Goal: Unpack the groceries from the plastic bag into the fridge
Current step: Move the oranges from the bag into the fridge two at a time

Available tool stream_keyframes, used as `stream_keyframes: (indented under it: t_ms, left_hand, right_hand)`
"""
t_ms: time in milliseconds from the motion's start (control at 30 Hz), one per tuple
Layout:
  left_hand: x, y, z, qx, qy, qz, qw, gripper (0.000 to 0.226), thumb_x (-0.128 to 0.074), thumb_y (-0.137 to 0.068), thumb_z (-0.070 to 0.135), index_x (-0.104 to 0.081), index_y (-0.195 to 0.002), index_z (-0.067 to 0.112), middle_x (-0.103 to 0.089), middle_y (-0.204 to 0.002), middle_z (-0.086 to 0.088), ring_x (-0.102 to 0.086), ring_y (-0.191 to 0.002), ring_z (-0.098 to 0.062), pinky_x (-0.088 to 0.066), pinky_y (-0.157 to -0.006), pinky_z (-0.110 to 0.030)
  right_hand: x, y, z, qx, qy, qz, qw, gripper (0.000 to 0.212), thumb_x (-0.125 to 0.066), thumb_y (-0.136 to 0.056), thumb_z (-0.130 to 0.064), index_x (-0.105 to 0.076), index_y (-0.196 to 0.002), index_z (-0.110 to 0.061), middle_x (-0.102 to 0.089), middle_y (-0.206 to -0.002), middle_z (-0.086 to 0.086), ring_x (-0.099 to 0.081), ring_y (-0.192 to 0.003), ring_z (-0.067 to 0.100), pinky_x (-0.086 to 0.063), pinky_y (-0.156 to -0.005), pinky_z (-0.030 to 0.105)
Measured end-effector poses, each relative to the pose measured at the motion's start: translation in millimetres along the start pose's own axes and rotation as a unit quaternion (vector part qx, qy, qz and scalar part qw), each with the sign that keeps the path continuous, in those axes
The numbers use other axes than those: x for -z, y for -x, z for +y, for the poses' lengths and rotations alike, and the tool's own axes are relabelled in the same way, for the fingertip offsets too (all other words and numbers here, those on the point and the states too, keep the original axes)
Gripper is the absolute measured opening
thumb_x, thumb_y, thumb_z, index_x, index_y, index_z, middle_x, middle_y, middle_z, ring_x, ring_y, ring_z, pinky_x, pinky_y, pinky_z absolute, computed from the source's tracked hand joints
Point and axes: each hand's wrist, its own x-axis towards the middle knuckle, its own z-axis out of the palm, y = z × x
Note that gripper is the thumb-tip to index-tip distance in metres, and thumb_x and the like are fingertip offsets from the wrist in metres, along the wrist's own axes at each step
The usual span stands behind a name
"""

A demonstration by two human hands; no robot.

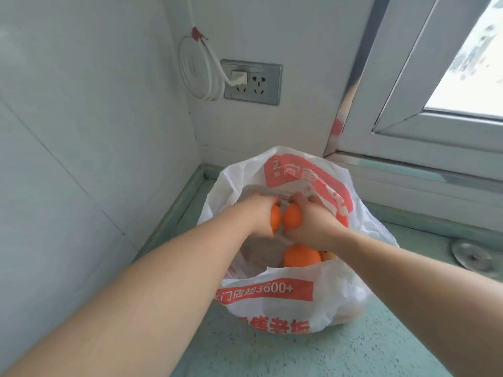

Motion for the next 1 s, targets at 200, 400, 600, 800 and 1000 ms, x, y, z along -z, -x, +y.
stream_keyframes:
  t_ms: [200, 400, 600, 800, 1000]
  left_hand:
    - [52, 61, 39, 0.042, -0.028, -0.034, 0.998, 0.082, -0.082, -0.066, 0.034, -0.041, -0.137, 0.029, -0.052, -0.13, -0.004, -0.054, -0.113, -0.027, -0.049, -0.088, -0.035]
    - [98, 135, 97, 0.044, 0.018, 0.074, 0.996, 0.072, -0.082, -0.066, 0.033, -0.046, -0.128, 0.033, -0.047, -0.12, 0.001, -0.05, -0.099, -0.02, -0.046, -0.084, -0.028]
    - [132, 190, 186, -0.014, 0.069, 0.188, 0.98, 0.074, -0.085, -0.065, 0.038, -0.048, -0.129, 0.033, -0.043, -0.122, -0.002, -0.052, -0.109, -0.024, -0.044, -0.087, -0.028]
    - [144, 203, 279, -0.131, 0.079, 0.236, 0.959, 0.077, -0.078, -0.069, 0.04, -0.036, -0.134, 0.042, -0.044, -0.129, 0.001, -0.054, -0.108, -0.024, -0.045, -0.088, -0.03]
    - [116, 224, 356, -0.294, 0.115, 0.217, 0.924, 0.068, -0.074, -0.073, 0.053, -0.03, -0.124, 0.042, -0.046, -0.122, 0.005, -0.055, -0.095, -0.021, -0.049, -0.083, -0.037]
  right_hand:
    - [39, 52, -17, 0.053, 0.003, 0.028, 0.998, 0.074, -0.072, -0.066, -0.034, -0.041, -0.133, -0.034, -0.04, -0.133, 0.006, -0.044, -0.122, 0.031, -0.044, -0.096, 0.039]
    - [111, 122, -20, 0.083, -0.015, 0.08, 0.993, 0.077, -0.071, -0.064, -0.04, -0.036, -0.133, -0.037, -0.04, -0.13, 0.002, -0.052, -0.11, 0.033, -0.05, -0.092, 0.043]
    - [202, 212, 4, 0.088, -0.02, 0.176, 0.98, 0.073, -0.069, -0.063, -0.044, -0.042, -0.13, -0.034, -0.045, -0.125, 0.002, -0.055, -0.109, 0.031, -0.047, -0.096, 0.04]
    - [271, 320, 54, 0.0, -0.038, 0.292, 0.956, 0.077, -0.076, -0.065, -0.037, -0.037, -0.131, -0.031, -0.047, -0.12, 0.001, -0.055, -0.105, 0.023, -0.047, -0.096, 0.039]
    - [278, 448, 97, -0.161, -0.045, 0.418, 0.893, 0.074, -0.08, -0.068, -0.04, -0.037, -0.127, -0.028, -0.042, -0.118, 0.001, -0.051, -0.102, 0.023, -0.045, -0.089, 0.035]
